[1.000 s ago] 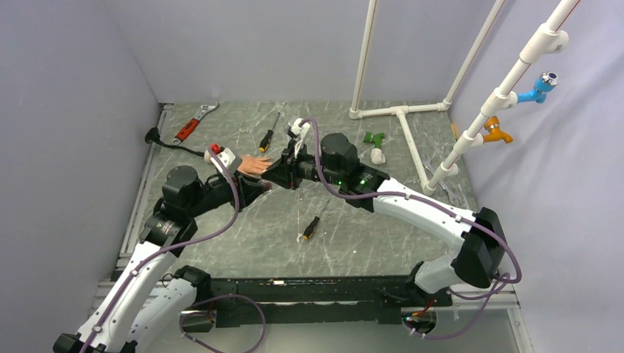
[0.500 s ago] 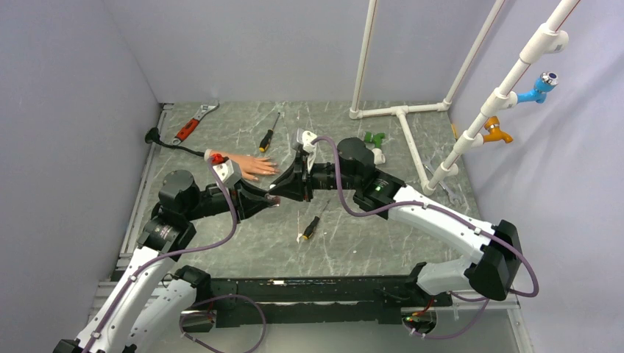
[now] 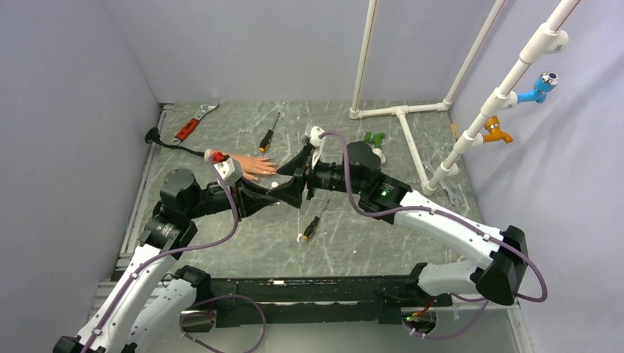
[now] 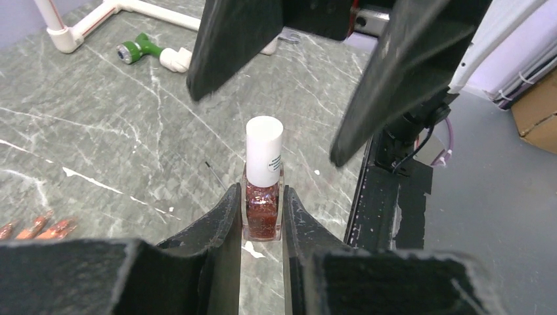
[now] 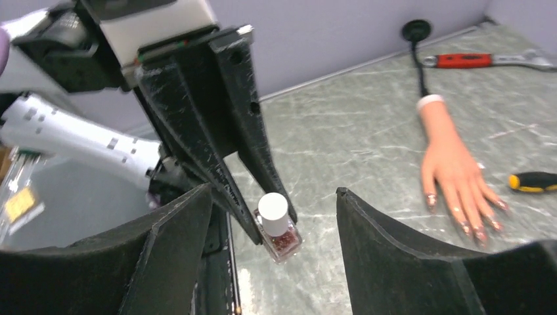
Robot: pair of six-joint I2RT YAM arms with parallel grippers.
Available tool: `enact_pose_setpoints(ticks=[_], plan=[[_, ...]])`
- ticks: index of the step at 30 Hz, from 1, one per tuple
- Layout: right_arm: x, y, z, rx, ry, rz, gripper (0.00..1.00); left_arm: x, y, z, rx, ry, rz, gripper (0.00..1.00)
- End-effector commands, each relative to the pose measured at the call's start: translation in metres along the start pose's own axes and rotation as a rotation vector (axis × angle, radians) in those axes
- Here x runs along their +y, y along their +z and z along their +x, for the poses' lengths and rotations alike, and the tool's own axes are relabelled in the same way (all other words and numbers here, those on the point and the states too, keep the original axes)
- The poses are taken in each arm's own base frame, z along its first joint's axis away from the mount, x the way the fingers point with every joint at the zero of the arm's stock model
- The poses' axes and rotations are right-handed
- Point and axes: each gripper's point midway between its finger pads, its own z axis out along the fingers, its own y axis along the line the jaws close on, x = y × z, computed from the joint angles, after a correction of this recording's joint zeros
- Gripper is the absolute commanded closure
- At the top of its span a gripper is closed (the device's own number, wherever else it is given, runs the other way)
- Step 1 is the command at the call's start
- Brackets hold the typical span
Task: Paint the nails
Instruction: Unscrew the nail polish bottle.
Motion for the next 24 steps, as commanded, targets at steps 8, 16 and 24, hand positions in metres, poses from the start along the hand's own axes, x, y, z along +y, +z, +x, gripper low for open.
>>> enact_pose_setpoints(ticks=[8, 16, 24], plan=[[-0.022, -0.012, -0.05, -0.206, 0.166, 0.209, 0.48, 0.01, -0.002, -0.015, -0.049, 0.038, -0.074, 1.0], [-0.016, 0.004, -0.042, -0.158, 0.202, 0.142, 0.48, 0.017, -0.003, -0.015, -0.048, 0.034, -0.12, 1.0], [-0.009, 0.015, -0.032, -0.117, 0.178, 0.086, 0.48, 0.02, -0.002, -0.014, -0.041, 0.025, -0.13, 1.0]])
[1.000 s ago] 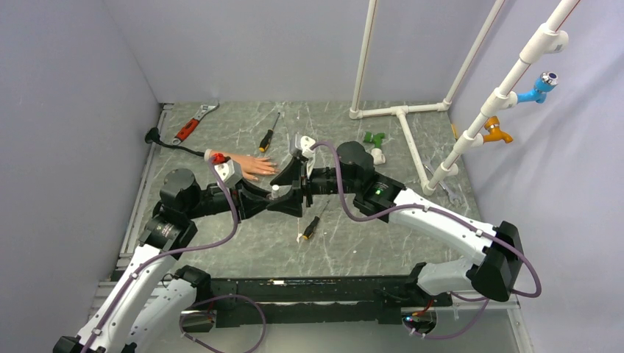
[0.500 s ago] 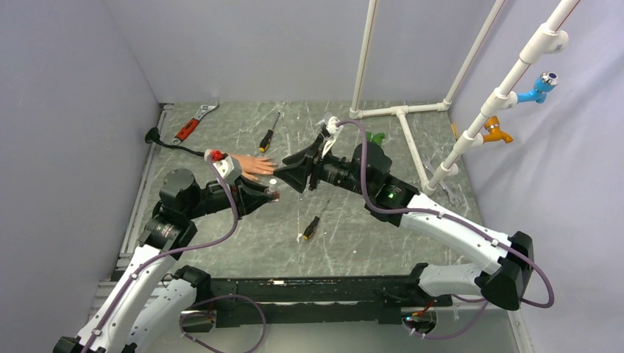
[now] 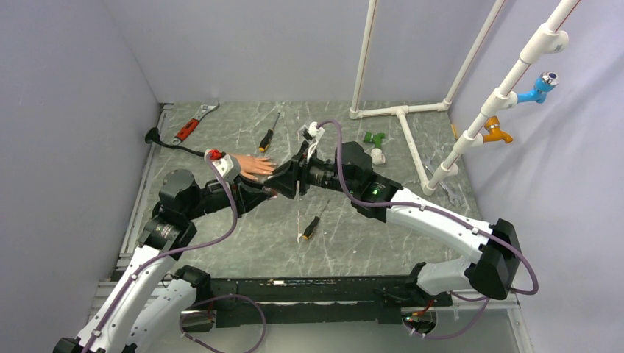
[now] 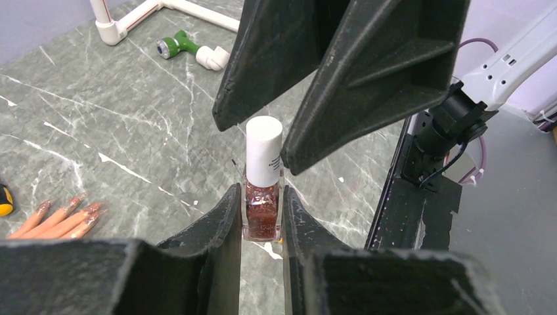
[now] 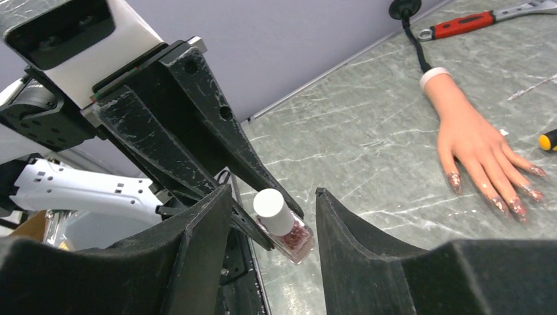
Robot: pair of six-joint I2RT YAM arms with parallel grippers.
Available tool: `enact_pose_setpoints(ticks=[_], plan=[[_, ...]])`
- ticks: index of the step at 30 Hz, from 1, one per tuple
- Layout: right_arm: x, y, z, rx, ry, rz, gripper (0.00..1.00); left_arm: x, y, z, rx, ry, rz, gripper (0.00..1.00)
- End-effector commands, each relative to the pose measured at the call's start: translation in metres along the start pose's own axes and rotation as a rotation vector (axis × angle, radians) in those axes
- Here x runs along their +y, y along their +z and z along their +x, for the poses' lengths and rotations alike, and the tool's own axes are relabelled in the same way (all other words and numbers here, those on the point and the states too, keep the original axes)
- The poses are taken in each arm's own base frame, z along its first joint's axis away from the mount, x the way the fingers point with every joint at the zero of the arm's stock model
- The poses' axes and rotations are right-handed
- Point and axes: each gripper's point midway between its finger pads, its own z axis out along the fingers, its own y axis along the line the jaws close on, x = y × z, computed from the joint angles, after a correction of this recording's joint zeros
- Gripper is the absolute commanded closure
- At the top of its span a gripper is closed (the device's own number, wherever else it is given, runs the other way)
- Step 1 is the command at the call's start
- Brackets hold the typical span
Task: Paint the nails
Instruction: Unscrew the nail polish bottle.
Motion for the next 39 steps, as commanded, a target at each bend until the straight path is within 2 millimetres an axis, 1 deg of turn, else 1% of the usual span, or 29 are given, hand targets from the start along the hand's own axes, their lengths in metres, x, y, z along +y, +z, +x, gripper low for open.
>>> enact_pose_setpoints(ticks=[1, 6, 8, 11, 15, 18, 22, 25, 28, 29, 32, 36, 39], plan=[[0.024, 0.004, -0.024, -0.048, -0.039, -0.088, 0.48, 0.0, 0.0, -0.012, -0.03, 0.027, -0.006, 1.0], [0.026, 0.011, -0.016, -0.024, -0.049, -0.111, 0.51, 0.0, 0.0, -0.012, -0.03, 0.029, -0.01, 1.0], [0.025, 0.015, -0.009, -0.01, -0.061, -0.117, 0.52, 0.001, -0.001, -0.012, -0.029, 0.029, -0.014, 1.0], [0.022, 0.019, -0.003, 0.005, -0.069, -0.116, 0.57, 0.001, -0.001, -0.012, -0.028, 0.033, -0.017, 1.0], [0.022, 0.018, -0.002, -0.005, -0.083, -0.121, 0.75, 0.001, -0.002, -0.013, -0.031, 0.035, -0.02, 1.0], [0.023, 0.016, 0.0, -0.008, -0.1, -0.126, 0.86, 0.0, -0.002, -0.013, -0.032, 0.036, -0.016, 1.0], [0.024, 0.013, 0.004, 0.002, -0.141, -0.143, 0.94, -0.003, -0.003, -0.014, -0.034, 0.04, -0.002, 1.0], [0.031, 0.008, 0.011, 0.019, -0.181, -0.195, 0.96, -0.014, -0.004, -0.015, -0.036, 0.05, 0.057, 1.0], [0.045, -0.001, 0.015, 0.032, -0.213, -0.281, 0.98, -0.036, -0.006, -0.016, -0.038, 0.065, 0.189, 1.0], [0.05, -0.005, 0.017, 0.036, -0.223, -0.313, 0.98, -0.04, -0.006, -0.015, -0.037, 0.07, 0.217, 1.0], [0.067, -0.015, 0.022, 0.051, -0.248, -0.424, 0.98, -0.05, -0.009, -0.014, -0.029, 0.079, 0.278, 1.0], [0.079, -0.023, 0.031, 0.077, -0.259, -0.515, 0.98, -0.063, -0.012, -0.015, -0.032, 0.09, 0.361, 1.0], [0.087, -0.028, 0.034, 0.093, -0.261, -0.573, 0.98, -0.068, -0.015, -0.015, -0.034, 0.098, 0.394, 1.0]])
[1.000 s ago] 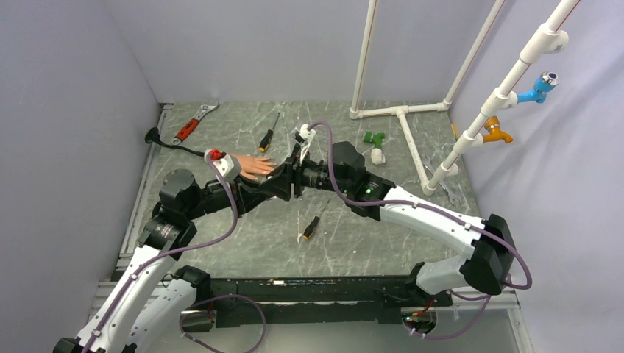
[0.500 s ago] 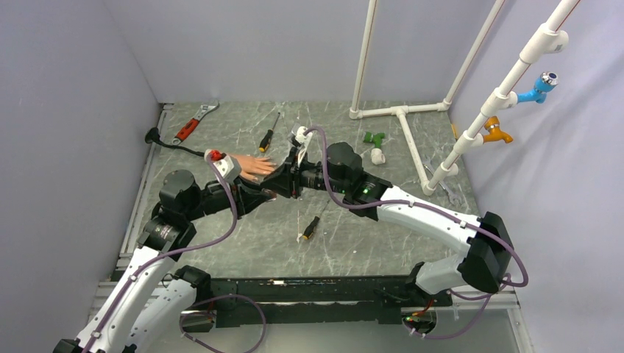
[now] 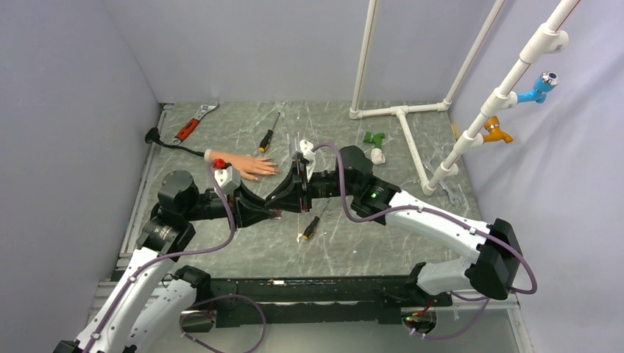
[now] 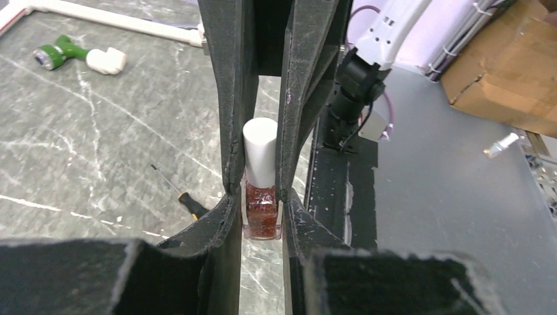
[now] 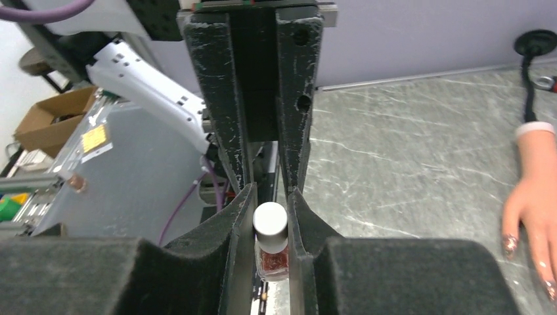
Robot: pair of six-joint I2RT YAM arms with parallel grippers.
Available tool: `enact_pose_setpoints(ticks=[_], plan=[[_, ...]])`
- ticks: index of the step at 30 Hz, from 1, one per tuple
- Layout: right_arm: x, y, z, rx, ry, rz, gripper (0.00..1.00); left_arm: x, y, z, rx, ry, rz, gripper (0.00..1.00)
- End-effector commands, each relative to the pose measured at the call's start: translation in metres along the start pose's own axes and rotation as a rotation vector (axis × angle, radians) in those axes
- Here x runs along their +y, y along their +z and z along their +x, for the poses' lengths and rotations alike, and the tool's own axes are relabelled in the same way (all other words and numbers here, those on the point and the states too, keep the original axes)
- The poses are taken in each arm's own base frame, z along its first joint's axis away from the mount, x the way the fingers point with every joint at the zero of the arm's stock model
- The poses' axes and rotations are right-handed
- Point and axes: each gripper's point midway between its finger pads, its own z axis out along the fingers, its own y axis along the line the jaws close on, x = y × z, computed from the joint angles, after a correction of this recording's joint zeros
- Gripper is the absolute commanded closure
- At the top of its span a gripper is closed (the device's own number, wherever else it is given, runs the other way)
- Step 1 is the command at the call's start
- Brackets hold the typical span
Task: Paint the nails
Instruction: Unscrew the nail polish bottle.
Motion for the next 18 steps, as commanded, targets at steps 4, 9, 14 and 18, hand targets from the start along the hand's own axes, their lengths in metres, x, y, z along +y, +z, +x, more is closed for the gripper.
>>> enact_pose_setpoints(ticks=[4, 9, 14, 18], plan=[[0.043, 0.0, -0.008, -0.011, -0.057, -0.218, 0.97, -0.023, 0.0, -0.022, -0.053, 0.129, 0.138, 1.0], [0.039, 0.001, -0.013, -0.004, -0.066, -0.198, 0.73, -0.02, 0.0, -0.022, -0.052, 0.125, 0.12, 1.0], [0.027, 0.003, -0.017, -0.008, -0.056, -0.116, 0.34, -0.013, 0.001, -0.022, -0.053, 0.118, 0.072, 1.0], [0.009, 0.002, -0.029, -0.048, -0.03, 0.014, 0.23, 0.009, 0.001, -0.022, -0.047, 0.092, -0.049, 1.0]])
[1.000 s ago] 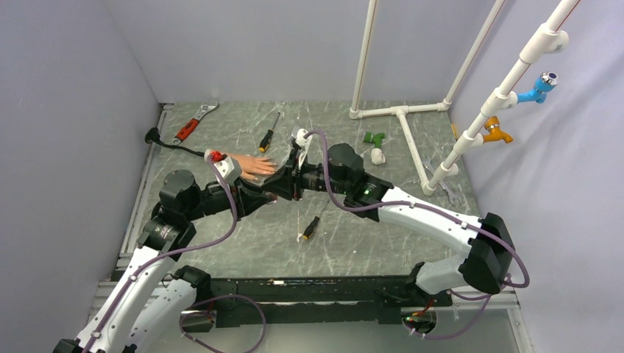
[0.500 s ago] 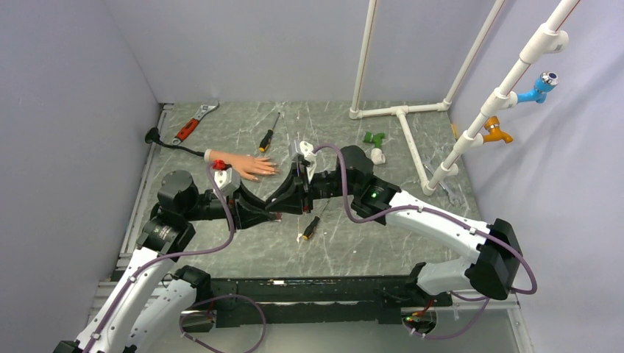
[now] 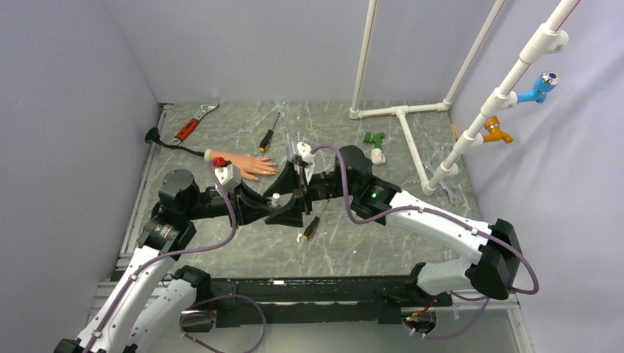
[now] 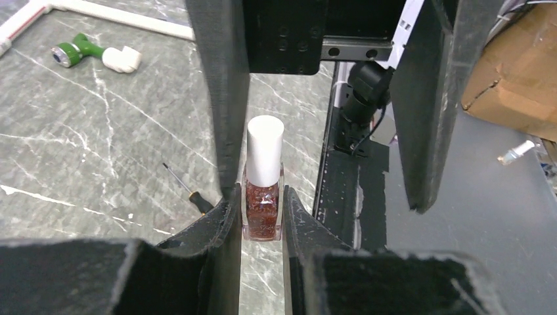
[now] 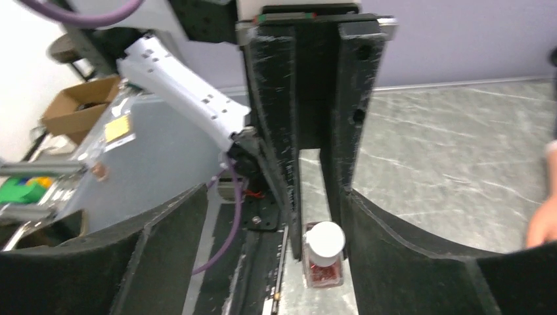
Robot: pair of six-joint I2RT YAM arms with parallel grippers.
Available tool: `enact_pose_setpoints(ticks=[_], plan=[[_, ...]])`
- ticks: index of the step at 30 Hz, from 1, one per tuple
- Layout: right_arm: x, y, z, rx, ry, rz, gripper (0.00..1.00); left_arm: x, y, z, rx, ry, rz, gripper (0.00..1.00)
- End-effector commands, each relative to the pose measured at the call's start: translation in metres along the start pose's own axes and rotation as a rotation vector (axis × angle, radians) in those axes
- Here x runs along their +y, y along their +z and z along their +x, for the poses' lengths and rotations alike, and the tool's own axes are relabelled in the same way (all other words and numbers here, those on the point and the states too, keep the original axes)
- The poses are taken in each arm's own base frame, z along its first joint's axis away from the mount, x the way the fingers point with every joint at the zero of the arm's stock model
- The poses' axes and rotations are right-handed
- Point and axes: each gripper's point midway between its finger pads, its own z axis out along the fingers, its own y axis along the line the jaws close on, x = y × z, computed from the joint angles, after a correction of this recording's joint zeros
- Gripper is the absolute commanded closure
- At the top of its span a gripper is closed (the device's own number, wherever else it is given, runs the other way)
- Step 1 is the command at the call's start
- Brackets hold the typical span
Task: Paint the nails
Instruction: Unscrew the nail polish bottle.
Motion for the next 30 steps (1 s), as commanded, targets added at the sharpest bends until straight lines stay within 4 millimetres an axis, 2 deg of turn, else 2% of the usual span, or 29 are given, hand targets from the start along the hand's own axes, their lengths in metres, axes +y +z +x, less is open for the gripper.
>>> enact_pose_setpoints(ticks=[1, 7, 12, 15, 18, 21, 26, 30], plan=[[-0.023, -0.001, -0.027, -0.076, -0.011, 0.176, 0.22, 0.01, 0.001, -0.021, -0.04, 0.079, -0.067, 1.0], [-0.061, -0.021, -0.04, -0.175, 0.053, 0.45, 0.19, 0.023, 0.001, -0.023, -0.062, 0.062, -0.136, 1.0], [-0.079, -0.025, -0.038, -0.183, 0.113, 0.553, 0.23, 0.037, -0.002, -0.027, -0.088, 0.048, -0.222, 1.0], [-0.081, -0.024, -0.037, -0.181, 0.116, 0.552, 0.29, 0.043, -0.003, -0.029, -0.101, 0.04, -0.258, 1.0], [-0.081, -0.021, -0.035, -0.174, 0.123, 0.539, 0.31, 0.049, -0.004, -0.033, -0.119, 0.024, -0.293, 1.0], [-0.082, -0.017, -0.034, -0.171, 0.133, 0.531, 0.33, 0.05, -0.003, -0.038, -0.137, 0.018, -0.284, 1.0], [-0.083, -0.013, -0.035, -0.169, 0.132, 0.521, 0.42, 0.05, -0.003, -0.037, -0.136, 0.01, -0.283, 1.0], [-0.088, -0.01, -0.034, -0.156, 0.128, 0.529, 0.59, 0.051, -0.003, -0.037, -0.137, 0.007, -0.284, 1.0]])
